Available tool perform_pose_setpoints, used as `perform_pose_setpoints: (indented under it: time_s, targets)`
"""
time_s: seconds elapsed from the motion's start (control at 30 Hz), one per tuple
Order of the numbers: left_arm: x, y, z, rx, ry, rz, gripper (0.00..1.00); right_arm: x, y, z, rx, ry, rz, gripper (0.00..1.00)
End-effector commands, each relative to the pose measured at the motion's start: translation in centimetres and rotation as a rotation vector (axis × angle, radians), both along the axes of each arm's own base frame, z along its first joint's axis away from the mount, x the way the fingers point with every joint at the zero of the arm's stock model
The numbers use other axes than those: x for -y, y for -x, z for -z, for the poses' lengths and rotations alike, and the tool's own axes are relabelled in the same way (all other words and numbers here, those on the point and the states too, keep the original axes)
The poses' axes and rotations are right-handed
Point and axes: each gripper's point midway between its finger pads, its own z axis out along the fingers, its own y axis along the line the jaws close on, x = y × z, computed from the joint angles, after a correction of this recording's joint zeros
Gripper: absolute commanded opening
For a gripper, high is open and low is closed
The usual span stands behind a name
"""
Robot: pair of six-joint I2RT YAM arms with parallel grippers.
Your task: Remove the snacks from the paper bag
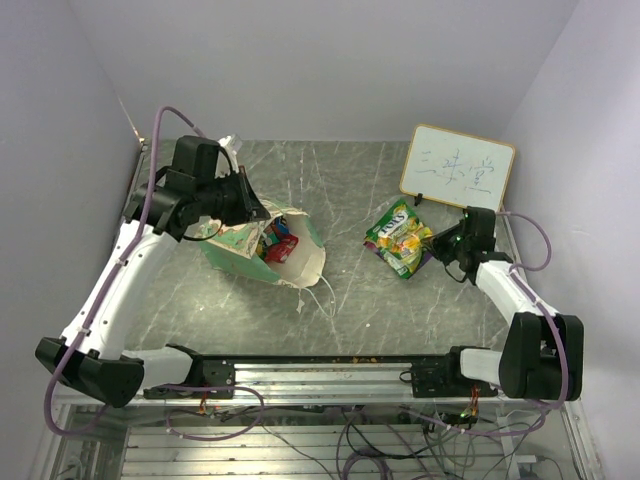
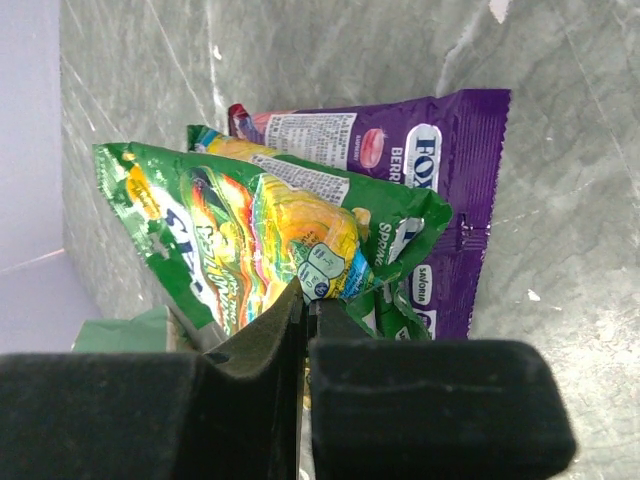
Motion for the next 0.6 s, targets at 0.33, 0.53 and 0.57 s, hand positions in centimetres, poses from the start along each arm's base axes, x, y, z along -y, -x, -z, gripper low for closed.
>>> perform_pose_setpoints:
  time_s: [0.33, 0.53, 0.57]
  targets:
    - [-0.3, 1.3, -0.8, 0.027, 0.018, 0.022, 0.07, 1.6, 0.1, -5.3, 0.103, 0.198, -0.105, 0.52]
    - [-0.1, 1.6, 0.0, 0.01, 0.023, 0.041, 0.07, -3.1, -0.5, -9.8, 0.289, 0.242, -0.415, 0.6]
    - [0.0, 1.7, 0.0, 0.007, 0.025, 0.043, 0.07, -4.7, -0.5, -10.7, 0.338, 0.254, -0.48, 0.6]
